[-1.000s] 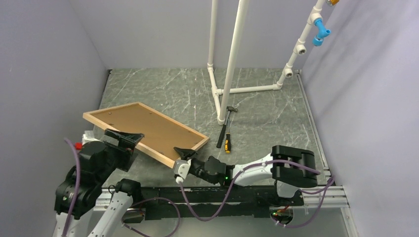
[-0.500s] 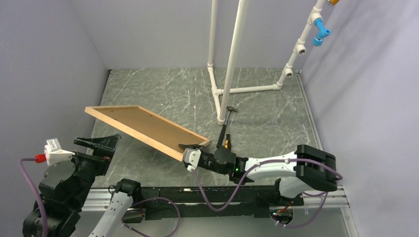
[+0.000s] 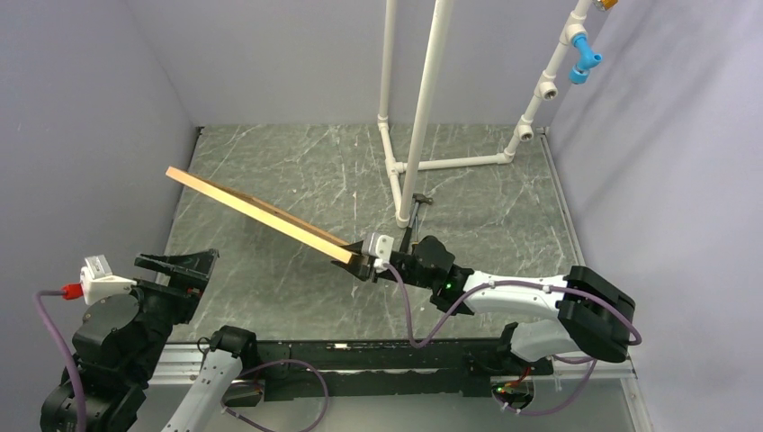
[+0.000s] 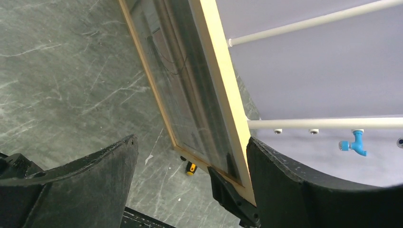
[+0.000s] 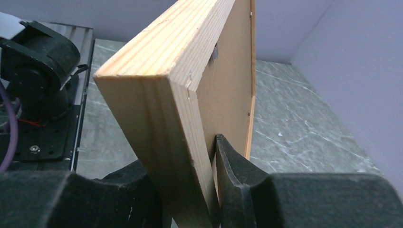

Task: Take the photo out of the frame

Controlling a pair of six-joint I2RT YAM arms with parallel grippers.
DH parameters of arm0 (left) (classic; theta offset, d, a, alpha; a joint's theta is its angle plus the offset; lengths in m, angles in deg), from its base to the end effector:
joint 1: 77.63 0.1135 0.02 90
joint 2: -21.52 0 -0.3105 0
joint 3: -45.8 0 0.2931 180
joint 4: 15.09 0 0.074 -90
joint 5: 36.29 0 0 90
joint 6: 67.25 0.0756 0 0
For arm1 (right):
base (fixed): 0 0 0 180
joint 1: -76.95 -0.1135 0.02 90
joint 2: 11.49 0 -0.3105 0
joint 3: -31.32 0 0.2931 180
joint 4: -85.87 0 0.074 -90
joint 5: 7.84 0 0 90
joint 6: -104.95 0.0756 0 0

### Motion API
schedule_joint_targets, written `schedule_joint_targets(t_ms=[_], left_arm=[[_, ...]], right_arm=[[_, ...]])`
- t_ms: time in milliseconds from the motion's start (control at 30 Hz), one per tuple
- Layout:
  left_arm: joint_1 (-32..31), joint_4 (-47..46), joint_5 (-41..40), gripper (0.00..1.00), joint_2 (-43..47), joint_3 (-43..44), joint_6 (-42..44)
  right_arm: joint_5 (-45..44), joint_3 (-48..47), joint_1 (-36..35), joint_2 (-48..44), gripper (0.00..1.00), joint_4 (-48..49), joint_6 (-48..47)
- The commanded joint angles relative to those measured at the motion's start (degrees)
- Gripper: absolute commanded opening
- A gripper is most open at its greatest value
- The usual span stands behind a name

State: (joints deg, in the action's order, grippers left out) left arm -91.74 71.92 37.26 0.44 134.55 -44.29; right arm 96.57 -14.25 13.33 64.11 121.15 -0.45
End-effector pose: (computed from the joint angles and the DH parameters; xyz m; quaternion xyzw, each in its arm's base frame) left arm -0.0143 0.0257 0.4478 -0.4339 0.6860 -0.2836 0.5106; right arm 0.1356 0.3158 0.2810 -0.4969 0.4569 0.3765 0.6344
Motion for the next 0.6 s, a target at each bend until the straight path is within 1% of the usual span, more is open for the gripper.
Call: schedule_joint_targets(t_ms=[0,200,333,433,567], left_arm=[[-0.03,0.6,-1.13,0.86,0.66,0.92,1.18],[-0.04,0.6,-0.92,0.86,0.69,0.43,1.16],[-0.04,0.32,-0.74,0.86,0.69,0.06,1.22],[0.04,0.22,-0.78,0.86,0.75,-0.22,1.26],[-0.04,-0.39,-0.09,0.87,1.04,-0.74,1.51]], right_arm=[[12.77,0.35,1.83,-0.78,0.0,-0.12,14.74],[16.92,0.51,3.78,0.13,0.0,1.39,18.63],[19.63,-0.13,4.44,0.28,0.0,0.22,20.24],[19.65,-0.38,4.84,0.4,0.0,-0.69,21.0],[21.26,0.39,7.37,0.42,0.0,-0.26,24.34]])
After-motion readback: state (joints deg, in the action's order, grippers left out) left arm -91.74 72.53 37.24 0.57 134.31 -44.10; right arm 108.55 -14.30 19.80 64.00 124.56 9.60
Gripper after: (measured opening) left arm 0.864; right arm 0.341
